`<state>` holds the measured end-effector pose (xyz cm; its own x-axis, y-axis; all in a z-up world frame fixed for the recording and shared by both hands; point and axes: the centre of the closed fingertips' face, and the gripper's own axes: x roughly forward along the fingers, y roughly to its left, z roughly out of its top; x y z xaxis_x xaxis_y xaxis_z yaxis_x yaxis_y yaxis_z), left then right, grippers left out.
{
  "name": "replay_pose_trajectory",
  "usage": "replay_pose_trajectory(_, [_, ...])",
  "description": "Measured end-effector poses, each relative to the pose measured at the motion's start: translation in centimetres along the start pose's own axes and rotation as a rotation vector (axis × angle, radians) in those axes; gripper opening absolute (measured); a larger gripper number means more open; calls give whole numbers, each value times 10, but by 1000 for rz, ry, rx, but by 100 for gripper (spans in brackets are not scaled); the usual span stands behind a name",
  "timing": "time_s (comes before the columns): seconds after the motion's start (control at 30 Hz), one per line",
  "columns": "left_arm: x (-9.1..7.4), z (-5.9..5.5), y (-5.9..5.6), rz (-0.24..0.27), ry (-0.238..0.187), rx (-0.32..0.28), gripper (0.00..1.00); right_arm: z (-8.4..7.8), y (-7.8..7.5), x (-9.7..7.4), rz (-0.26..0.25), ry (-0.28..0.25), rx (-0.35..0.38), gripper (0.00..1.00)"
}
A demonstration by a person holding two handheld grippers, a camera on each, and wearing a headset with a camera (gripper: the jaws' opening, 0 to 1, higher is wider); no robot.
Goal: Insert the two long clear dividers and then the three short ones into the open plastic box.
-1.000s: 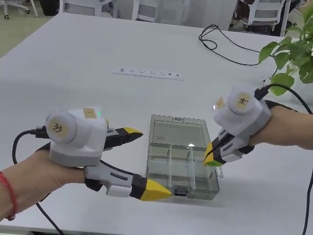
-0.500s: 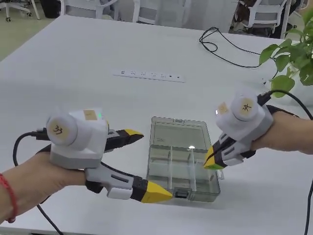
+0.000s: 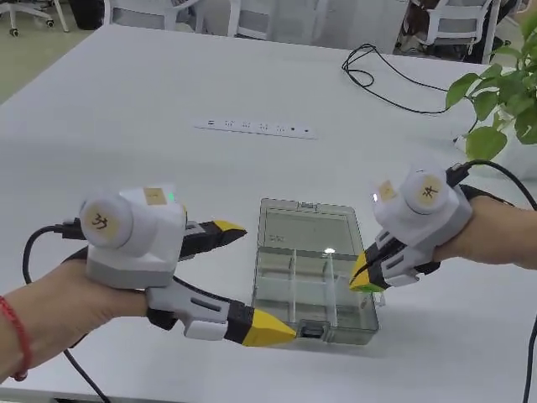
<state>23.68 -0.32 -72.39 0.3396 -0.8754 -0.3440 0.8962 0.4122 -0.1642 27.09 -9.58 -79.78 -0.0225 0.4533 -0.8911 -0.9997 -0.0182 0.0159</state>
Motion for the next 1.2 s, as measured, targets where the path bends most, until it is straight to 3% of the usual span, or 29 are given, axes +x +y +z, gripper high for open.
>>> replay_pose_trajectory(0.27, [0, 1, 1, 1, -4, -2, 98, 5, -1, -4, 6, 42, -36, 3])
replay_pose_trajectory(0.43, [1, 2, 1, 0, -8, -4, 98, 3, 0, -3, 17, 55, -16, 3])
replay_pose_trajectory(0.73, [1, 1, 2, 0, -7, -7, 98, 0, -1, 0, 18, 49, -24, 3])
replay_pose_trajectory(1.2, [1, -6, 3, -4, 10, -6, 100, -9, 0, 18, 0, 38, -12, 3])
